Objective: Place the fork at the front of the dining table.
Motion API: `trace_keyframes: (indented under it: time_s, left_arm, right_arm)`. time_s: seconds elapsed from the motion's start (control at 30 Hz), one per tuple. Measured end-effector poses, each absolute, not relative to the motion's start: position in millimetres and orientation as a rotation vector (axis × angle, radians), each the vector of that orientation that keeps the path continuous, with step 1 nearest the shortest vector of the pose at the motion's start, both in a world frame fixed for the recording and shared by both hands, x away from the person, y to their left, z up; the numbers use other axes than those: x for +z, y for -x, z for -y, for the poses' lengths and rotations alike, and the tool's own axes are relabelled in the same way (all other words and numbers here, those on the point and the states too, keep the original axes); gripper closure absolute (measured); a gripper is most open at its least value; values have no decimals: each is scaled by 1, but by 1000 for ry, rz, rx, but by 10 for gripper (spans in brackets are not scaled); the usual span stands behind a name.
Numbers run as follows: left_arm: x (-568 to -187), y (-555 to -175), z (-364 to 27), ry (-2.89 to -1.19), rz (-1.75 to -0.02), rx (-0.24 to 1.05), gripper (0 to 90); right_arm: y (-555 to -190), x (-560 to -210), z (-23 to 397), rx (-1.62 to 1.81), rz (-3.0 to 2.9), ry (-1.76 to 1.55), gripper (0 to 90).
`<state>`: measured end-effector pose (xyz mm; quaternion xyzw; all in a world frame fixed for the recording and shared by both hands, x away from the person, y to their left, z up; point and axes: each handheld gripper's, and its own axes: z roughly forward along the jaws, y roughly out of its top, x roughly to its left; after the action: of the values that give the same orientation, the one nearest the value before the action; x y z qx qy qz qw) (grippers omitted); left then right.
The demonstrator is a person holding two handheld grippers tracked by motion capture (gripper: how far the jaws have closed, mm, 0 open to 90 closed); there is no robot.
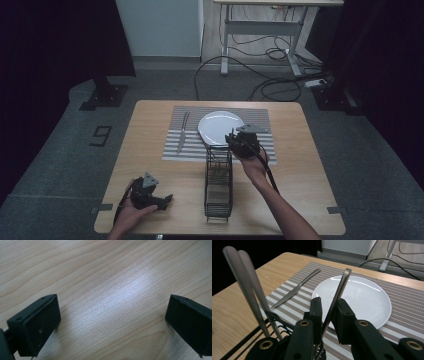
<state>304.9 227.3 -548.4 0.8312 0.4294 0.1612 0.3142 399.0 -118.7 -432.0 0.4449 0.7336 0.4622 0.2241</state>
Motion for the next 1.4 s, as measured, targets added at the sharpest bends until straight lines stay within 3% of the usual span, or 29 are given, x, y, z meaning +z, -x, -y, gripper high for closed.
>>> trace_keyframes:
  time_s: [0.4,0.83,1.4]
  left_arm:
    - [-548,-305,-227,-2190,-1132,425,0]
    - [-548,-305,-227,-2189,-1132,425,0]
    - [-548,-305,-227,-2188,-1134,423,0]
  right_arm:
    - [-373,-427,116,1338,-2021,-1133,805]
    - [-371,-435,115,1317,-2102,-1118,800]
    - [-365,-432,114,1339,-2115,-1081,858]
